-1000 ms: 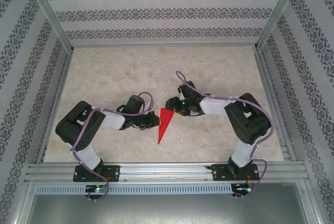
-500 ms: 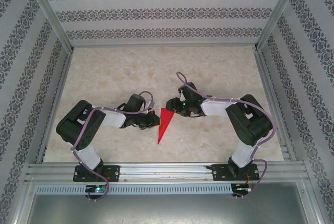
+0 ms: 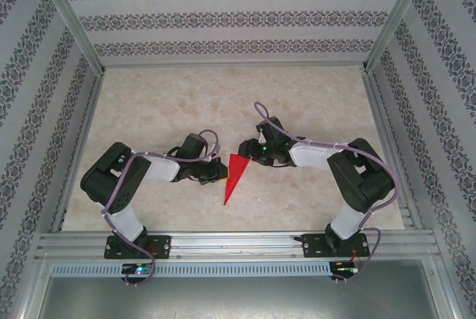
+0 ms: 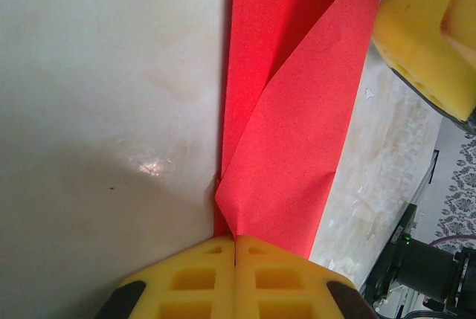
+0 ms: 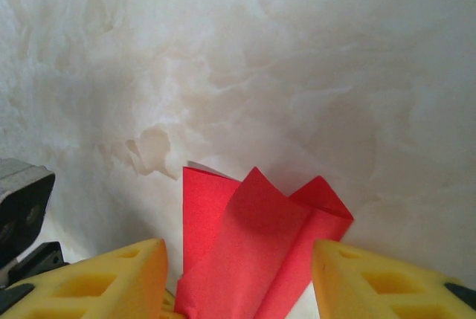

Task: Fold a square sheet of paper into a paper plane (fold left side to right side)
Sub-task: Fold the wing for the fifth time at the center of the table.

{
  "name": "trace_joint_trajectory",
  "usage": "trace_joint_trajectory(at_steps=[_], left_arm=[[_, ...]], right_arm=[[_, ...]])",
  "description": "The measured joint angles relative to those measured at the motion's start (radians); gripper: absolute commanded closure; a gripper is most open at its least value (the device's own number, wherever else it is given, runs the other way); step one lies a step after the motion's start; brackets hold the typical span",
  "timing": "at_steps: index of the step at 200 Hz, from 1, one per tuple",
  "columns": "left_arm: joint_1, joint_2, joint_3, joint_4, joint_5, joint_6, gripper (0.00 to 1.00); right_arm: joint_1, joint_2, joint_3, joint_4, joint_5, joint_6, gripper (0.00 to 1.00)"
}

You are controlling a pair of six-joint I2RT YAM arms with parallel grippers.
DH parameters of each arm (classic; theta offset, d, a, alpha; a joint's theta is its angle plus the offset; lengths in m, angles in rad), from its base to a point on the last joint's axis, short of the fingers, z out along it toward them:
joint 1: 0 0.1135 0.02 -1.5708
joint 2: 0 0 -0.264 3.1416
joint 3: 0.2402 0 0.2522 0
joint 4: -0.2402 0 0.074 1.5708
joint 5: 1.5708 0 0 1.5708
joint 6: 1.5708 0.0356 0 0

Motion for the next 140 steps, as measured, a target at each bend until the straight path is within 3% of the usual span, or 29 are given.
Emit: trace_joint_trajectory(at_steps=[61,140], left_arm=[[0.000,0.000,0.000,-0.001,0.000,0.000,1.00],[0.000,0.000,0.002,-0.006,-0.003,0.000,1.00]], right_arm=[[0.043,-0.064,-0.016,0.009,-0.008,0.009,0.79],[0.070,0.007,-0.016,0.032,-0.019,0.014,0.83]])
